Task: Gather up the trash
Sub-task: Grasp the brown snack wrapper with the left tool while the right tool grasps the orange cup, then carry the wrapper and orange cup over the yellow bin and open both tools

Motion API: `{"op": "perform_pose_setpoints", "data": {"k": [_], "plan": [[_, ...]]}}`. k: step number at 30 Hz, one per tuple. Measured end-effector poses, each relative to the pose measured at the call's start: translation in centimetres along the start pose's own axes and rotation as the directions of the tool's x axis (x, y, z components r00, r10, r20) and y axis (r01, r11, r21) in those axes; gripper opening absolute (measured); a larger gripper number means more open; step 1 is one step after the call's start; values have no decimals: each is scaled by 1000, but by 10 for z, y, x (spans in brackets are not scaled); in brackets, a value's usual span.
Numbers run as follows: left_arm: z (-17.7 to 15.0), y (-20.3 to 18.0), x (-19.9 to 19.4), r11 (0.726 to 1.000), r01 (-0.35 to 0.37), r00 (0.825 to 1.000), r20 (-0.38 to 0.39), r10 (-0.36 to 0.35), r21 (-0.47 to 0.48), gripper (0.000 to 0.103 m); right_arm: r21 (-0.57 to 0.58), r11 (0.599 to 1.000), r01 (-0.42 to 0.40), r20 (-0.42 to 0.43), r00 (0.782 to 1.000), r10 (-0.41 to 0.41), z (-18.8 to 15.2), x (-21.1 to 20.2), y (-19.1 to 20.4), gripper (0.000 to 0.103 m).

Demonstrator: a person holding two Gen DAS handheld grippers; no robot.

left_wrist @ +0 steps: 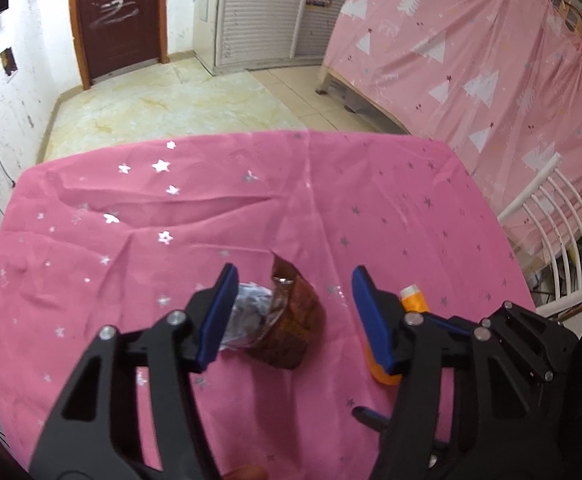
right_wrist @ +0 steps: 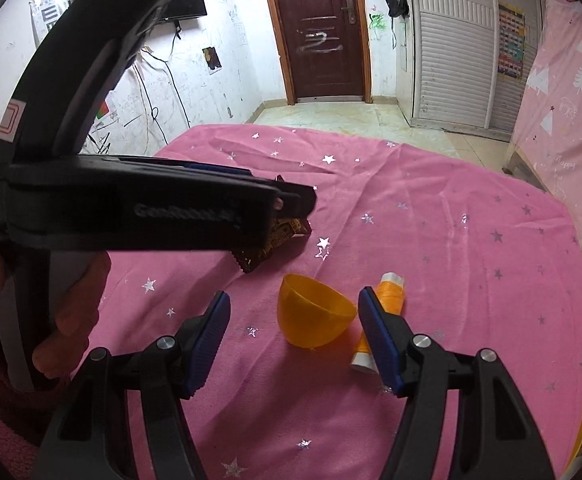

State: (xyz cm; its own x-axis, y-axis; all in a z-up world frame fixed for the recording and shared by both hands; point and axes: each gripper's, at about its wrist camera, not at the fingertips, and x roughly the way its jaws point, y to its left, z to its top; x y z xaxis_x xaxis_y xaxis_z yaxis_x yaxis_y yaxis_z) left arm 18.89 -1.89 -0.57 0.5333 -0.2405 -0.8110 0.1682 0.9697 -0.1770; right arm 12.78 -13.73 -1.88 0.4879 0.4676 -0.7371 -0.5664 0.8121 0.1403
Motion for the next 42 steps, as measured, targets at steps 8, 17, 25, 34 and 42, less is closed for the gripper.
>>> {"op": "perform_pose_setpoints", "data": {"k": [8, 17, 25, 34, 42], "plan": [[-5, -7, 8, 999, -17, 1000, -12, 17, 34, 26, 9, 1000, 5, -9, 1000, -5, -2, 5, 0, 58], [-17, -17, -2, 992, -31, 999, 42, 26, 126, 15, 12, 1000, 26, -11, 1000, -26, -7, 6, -3, 35], [-15, -22, -9, 992, -59, 997, 61, 52, 115, 15, 25, 999, 22, 28, 999, -23, -9, -13, -3, 35], [-7, -38, -26, 987, -78, 992, 105, 64, 138, 15, 58, 998, 35, 80, 996, -40, -9, -38, -14, 35], [2, -72, -30, 982, -65, 992, 122, 43, 177, 15, 123, 990, 69, 133, 988, -85, -15, -69, -43, 35]]}}
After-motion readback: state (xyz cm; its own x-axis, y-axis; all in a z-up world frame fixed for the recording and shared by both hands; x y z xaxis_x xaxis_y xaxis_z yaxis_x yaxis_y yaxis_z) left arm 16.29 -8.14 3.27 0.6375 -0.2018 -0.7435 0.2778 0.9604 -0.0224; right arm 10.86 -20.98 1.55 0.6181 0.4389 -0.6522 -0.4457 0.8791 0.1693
